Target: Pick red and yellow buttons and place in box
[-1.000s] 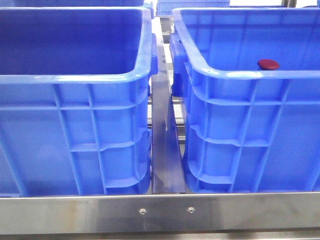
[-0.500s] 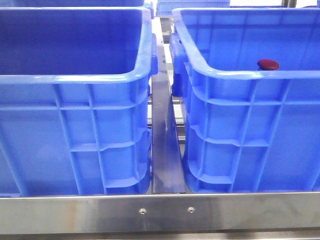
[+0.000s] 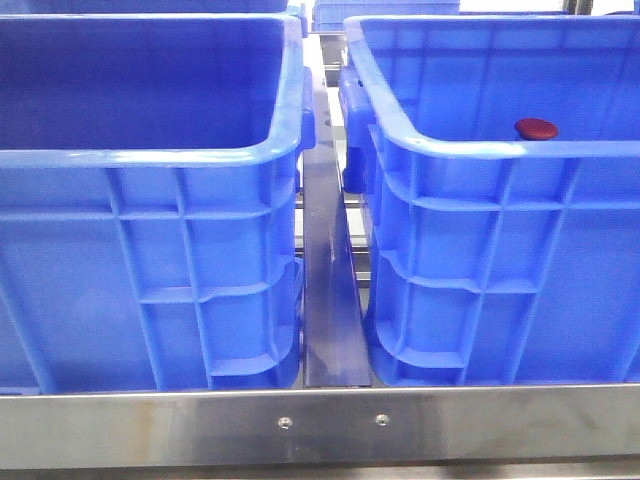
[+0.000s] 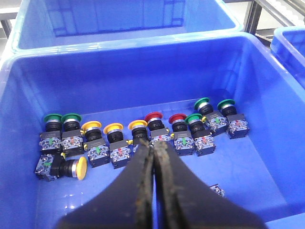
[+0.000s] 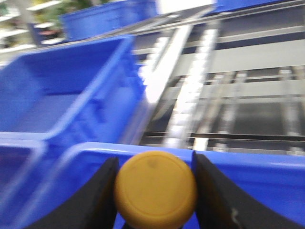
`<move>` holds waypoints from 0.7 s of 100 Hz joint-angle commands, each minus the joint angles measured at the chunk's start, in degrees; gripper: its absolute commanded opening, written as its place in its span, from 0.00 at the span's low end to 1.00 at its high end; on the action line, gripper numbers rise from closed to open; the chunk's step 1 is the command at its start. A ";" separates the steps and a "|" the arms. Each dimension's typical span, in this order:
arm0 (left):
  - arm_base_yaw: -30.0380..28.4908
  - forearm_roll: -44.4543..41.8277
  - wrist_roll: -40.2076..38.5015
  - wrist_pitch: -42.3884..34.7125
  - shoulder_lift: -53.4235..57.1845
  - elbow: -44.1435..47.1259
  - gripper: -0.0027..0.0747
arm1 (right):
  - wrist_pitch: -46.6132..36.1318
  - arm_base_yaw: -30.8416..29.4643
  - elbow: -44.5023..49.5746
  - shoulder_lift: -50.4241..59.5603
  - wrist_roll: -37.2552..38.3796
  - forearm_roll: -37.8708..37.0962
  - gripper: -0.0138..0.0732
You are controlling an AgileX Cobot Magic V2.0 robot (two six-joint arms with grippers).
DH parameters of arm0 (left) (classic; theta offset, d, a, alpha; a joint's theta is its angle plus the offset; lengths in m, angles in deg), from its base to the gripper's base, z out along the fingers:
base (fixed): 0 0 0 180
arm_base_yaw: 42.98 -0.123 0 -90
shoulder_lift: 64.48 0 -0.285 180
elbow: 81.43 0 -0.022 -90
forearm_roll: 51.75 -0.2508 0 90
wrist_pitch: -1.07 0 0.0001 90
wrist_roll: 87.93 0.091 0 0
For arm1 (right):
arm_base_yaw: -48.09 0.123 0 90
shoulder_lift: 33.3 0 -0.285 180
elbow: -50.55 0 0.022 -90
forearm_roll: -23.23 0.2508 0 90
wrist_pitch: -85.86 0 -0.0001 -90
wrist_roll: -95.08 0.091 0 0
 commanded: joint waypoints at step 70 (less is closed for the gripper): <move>-0.20 0.38 -0.48 -4.27 -0.28 -1.42 0.01 | -10.50 -0.37 0.80 -14.94 -25.39 16.43 0.35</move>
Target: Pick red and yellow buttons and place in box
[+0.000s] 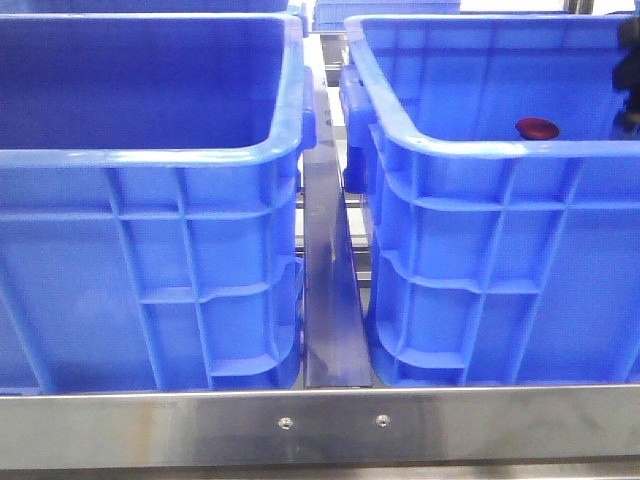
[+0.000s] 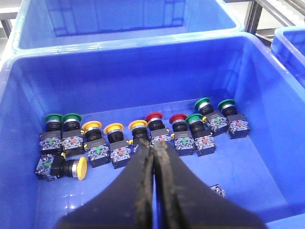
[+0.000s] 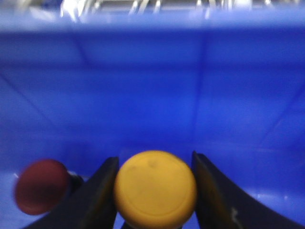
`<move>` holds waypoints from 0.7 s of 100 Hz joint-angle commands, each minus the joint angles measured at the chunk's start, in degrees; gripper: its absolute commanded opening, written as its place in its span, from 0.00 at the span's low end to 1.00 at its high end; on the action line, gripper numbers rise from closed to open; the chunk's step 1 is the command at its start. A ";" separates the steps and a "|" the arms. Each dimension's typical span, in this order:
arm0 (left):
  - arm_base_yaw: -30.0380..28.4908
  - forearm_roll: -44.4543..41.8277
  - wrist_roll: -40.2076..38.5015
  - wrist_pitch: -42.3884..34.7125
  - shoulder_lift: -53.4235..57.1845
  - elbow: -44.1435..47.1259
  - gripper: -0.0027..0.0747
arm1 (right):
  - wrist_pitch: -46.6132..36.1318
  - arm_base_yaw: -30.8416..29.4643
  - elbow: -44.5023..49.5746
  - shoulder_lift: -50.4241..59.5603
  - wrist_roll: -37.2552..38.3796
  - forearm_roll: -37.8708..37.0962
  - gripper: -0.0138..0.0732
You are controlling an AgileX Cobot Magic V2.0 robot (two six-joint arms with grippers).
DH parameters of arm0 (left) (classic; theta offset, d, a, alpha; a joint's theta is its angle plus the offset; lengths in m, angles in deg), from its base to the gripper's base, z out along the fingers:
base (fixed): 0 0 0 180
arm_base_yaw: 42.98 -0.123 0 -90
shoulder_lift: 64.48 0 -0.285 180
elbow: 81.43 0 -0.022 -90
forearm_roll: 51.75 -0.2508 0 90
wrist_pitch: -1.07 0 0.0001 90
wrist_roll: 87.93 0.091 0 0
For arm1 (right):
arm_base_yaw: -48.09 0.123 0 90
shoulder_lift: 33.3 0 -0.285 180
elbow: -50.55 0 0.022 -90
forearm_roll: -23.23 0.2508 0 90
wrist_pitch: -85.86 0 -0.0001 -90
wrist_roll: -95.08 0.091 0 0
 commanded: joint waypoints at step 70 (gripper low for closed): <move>-0.20 0.38 -0.48 -4.27 -0.28 -1.42 0.01 | 3.51 -0.37 -9.52 -7.21 -6.20 6.45 0.35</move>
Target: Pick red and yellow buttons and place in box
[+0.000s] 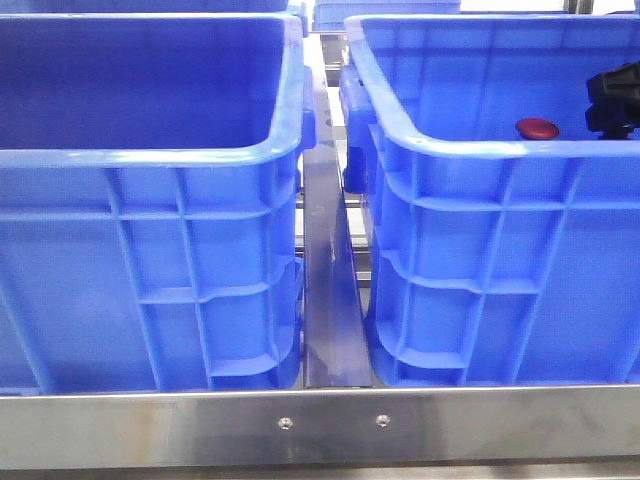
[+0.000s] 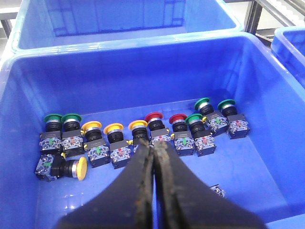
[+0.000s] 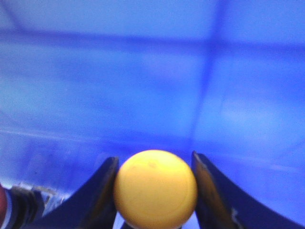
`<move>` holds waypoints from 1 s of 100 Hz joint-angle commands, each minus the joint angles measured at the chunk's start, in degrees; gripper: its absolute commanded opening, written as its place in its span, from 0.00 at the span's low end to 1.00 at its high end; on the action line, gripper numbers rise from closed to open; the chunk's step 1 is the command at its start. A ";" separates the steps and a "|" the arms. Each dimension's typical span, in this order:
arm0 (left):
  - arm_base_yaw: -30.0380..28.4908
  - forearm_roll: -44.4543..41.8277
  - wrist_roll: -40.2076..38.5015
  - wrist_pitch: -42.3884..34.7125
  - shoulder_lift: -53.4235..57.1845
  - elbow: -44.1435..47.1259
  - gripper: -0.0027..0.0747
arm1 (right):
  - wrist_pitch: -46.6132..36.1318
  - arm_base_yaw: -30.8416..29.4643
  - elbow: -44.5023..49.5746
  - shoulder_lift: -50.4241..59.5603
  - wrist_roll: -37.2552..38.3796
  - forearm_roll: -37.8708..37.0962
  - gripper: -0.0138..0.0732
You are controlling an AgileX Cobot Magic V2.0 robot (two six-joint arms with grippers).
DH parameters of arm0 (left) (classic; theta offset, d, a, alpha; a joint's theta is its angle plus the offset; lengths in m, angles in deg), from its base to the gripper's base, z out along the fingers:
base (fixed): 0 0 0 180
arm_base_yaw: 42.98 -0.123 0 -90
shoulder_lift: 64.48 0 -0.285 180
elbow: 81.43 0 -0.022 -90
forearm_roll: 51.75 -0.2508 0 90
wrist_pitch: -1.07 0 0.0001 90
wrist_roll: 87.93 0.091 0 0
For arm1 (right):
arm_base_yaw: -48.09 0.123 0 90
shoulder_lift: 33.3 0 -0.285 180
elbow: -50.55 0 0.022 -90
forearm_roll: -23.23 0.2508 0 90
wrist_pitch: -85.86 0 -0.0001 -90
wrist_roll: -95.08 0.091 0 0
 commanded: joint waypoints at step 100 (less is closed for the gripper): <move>-0.20 0.38 -0.48 -4.17 -0.28 -1.42 0.01 | -1.17 -0.42 -2.68 2.17 -1.99 6.30 0.71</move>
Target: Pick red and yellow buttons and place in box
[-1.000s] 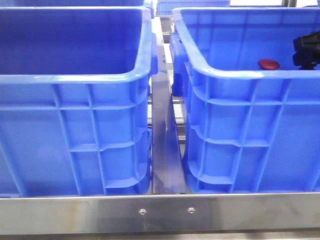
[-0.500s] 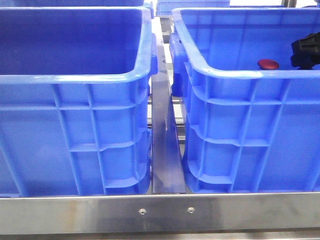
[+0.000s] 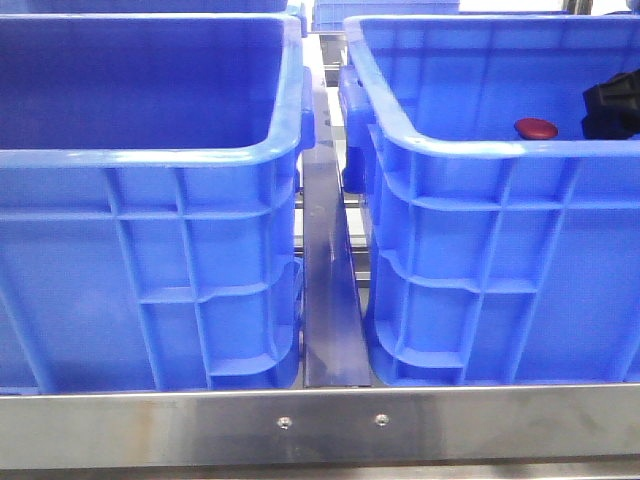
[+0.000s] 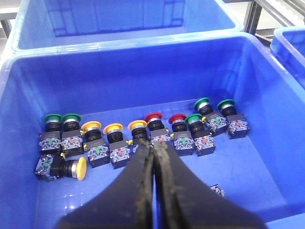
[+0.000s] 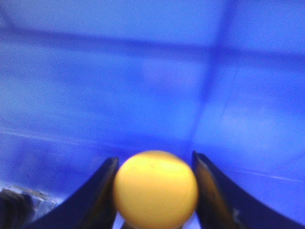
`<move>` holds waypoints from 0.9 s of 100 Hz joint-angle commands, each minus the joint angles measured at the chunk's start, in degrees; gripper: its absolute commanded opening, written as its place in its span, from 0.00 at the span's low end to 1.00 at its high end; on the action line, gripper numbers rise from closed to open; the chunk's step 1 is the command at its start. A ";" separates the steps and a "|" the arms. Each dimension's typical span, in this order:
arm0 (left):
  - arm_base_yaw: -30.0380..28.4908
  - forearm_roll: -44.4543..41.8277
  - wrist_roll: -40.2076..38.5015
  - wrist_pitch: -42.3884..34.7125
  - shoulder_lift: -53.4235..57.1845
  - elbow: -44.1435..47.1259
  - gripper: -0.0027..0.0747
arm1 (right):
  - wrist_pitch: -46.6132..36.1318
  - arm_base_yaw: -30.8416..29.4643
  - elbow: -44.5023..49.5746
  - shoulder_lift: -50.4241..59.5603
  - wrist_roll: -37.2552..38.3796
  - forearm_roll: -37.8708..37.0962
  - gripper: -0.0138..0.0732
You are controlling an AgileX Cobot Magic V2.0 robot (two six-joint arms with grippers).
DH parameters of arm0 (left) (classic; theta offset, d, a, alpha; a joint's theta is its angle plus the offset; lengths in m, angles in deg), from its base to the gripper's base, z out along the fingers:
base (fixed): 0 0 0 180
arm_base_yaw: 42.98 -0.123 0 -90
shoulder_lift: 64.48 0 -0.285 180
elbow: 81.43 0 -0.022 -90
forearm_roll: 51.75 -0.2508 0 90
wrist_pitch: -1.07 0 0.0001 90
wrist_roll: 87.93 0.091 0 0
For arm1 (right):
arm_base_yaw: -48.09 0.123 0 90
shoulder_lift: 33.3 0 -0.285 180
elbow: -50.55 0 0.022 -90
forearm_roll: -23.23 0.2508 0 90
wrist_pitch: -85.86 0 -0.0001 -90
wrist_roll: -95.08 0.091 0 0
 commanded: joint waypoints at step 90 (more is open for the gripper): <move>-0.20 0.38 -0.48 -4.17 -0.28 -1.42 0.01 | -2.03 -0.31 11.99 34.88 8.55 5.68 0.74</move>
